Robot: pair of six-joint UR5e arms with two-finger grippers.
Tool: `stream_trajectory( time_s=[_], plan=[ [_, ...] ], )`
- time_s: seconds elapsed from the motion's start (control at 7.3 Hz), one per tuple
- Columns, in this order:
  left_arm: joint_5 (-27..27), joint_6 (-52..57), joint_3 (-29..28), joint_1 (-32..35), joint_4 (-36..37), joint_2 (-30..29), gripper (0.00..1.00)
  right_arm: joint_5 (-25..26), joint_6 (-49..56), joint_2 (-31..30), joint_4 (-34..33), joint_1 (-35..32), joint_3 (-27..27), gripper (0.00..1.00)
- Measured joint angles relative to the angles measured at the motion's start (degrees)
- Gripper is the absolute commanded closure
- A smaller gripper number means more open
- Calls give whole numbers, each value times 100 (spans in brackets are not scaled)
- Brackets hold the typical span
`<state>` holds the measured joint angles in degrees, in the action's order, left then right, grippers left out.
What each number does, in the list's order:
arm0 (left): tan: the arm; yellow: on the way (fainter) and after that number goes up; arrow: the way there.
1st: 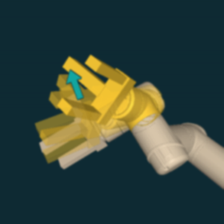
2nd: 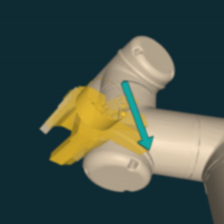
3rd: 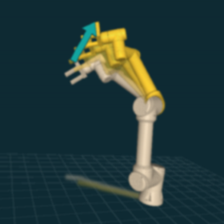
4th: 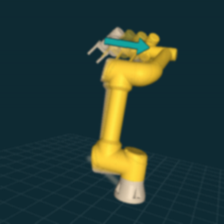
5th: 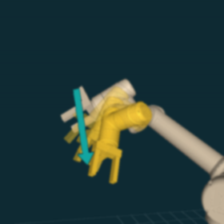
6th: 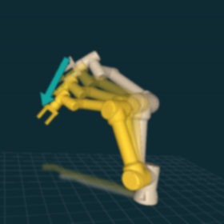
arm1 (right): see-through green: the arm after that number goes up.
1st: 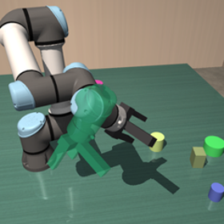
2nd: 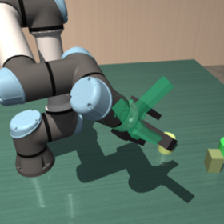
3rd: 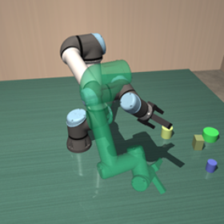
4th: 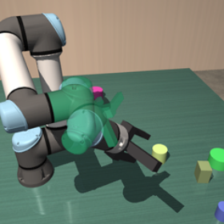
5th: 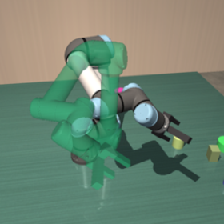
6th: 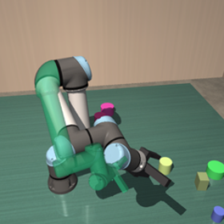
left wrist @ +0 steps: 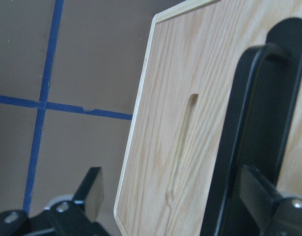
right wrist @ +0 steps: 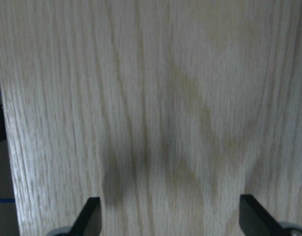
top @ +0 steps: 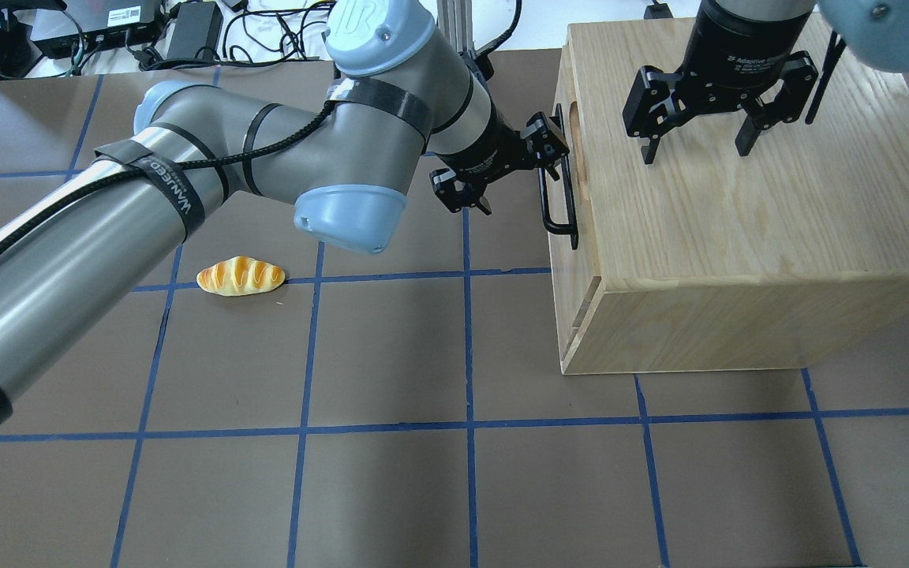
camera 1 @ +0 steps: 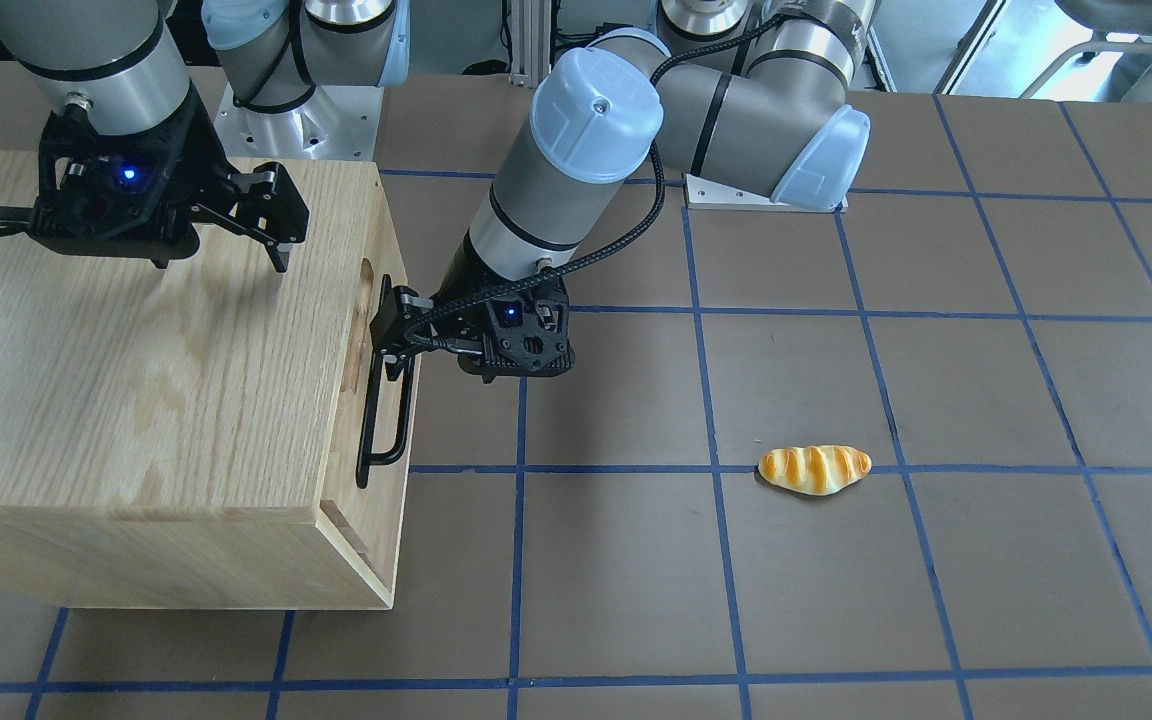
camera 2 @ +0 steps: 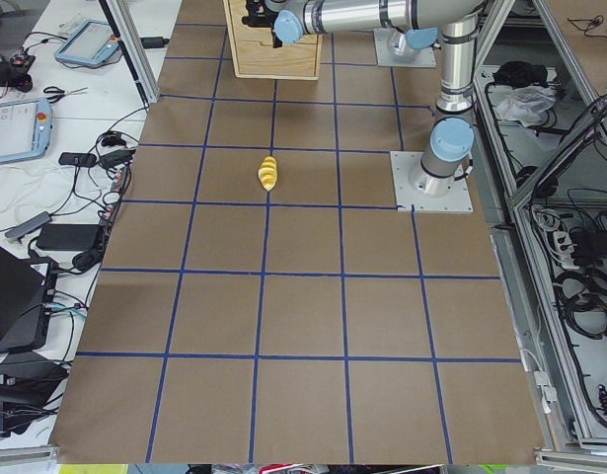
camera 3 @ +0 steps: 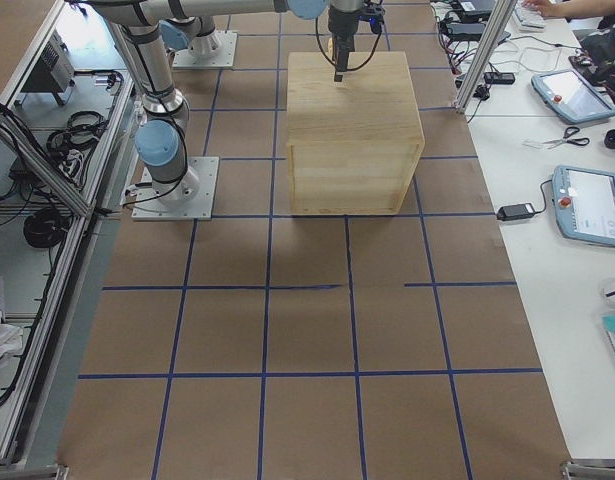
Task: Open upper drawer
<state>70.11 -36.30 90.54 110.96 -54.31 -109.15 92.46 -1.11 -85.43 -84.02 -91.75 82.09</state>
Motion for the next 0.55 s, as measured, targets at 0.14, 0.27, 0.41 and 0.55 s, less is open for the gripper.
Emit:
stream_trajectory(
  time_s=[0.14, 0.27, 0.41, 0.55],
  plan=[
    [28, 155, 1, 3, -2, -5, 0, 0, -1, 0, 0, 0, 0, 0],
    [64, 278, 7, 4, -8, -6, 0, 0, -3, 0, 0, 0, 0, 0],
    [105, 403, 9, 4, -18, -4, 0, 0, -3, 0, 0, 0, 0, 0],
    [198, 553, 14, 0, -40, 5, 0, 0, -2, 0, 0, 0, 0, 0]
  ],
)
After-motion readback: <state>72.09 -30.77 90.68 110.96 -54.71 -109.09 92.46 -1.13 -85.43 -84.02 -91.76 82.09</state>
